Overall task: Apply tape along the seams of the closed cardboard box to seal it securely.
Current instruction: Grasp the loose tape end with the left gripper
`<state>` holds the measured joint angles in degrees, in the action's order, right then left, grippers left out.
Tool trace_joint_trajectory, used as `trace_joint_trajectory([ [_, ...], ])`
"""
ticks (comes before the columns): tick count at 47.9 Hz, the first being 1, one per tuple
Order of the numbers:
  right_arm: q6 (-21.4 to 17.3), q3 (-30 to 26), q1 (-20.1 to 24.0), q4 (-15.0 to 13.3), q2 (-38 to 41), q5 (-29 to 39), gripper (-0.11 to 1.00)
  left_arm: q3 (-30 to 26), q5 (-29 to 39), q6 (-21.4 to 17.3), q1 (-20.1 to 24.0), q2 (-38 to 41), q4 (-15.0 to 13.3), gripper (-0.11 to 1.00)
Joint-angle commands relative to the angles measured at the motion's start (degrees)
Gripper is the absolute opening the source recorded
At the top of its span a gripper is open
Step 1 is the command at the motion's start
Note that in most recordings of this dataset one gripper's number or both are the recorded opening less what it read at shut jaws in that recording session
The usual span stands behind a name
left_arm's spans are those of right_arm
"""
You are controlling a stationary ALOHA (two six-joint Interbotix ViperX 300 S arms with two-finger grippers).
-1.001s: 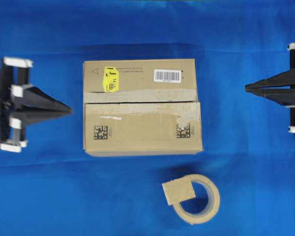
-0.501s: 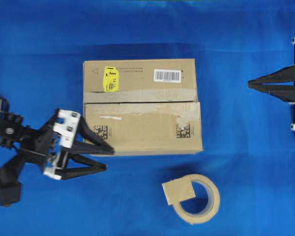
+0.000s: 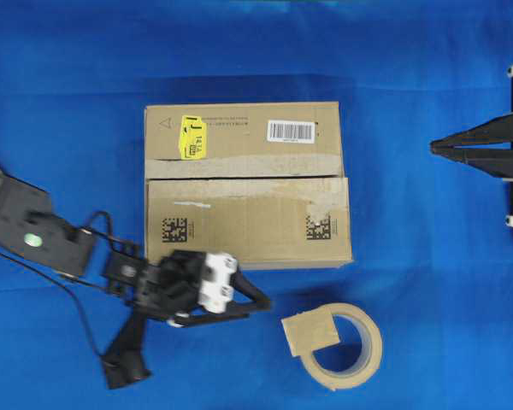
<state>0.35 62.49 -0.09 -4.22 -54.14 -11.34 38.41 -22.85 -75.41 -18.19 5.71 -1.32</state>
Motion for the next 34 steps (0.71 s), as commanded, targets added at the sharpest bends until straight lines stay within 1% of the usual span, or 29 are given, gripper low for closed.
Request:
trace_joint_trajectory([
  [1, 0.0, -1.58, 0.0, -0.26, -0.18, 0.35, 0.0, -2.99, -0.09, -0.18, -0.26, 2.02, -0.09, 0.72],
  [11, 0.0, -1.58, 0.18, -0.44, -0.35, 1.41, 0.0, -7.03, -0.35, -0.7, -0.35, 8.53, 0.0, 0.72],
  [17, 0.0, -1.58, 0.26, -1.23, -0.35, 1.67, 0.0, -9.05, -0.7, -1.85, -0.35, 11.34, 0.0, 0.72],
  [26, 0.0, -1.58, 0.26, -1.85, -0.35, 2.29, 0.0, -9.84, -1.76, -4.48, -0.35, 12.13, -0.09, 0.71],
  [32, 0.09, -1.58, 0.26, -1.85, -0.35, 3.52, 0.0, -9.84, -1.14, -4.66, -0.62, 12.22, -0.09, 0.66],
  [34, 0.09, -1.58, 0.18, -1.93, -0.35, 3.87, 0.0, -9.76, -0.62, -4.75, -0.62, 12.13, 0.0, 0.61],
])
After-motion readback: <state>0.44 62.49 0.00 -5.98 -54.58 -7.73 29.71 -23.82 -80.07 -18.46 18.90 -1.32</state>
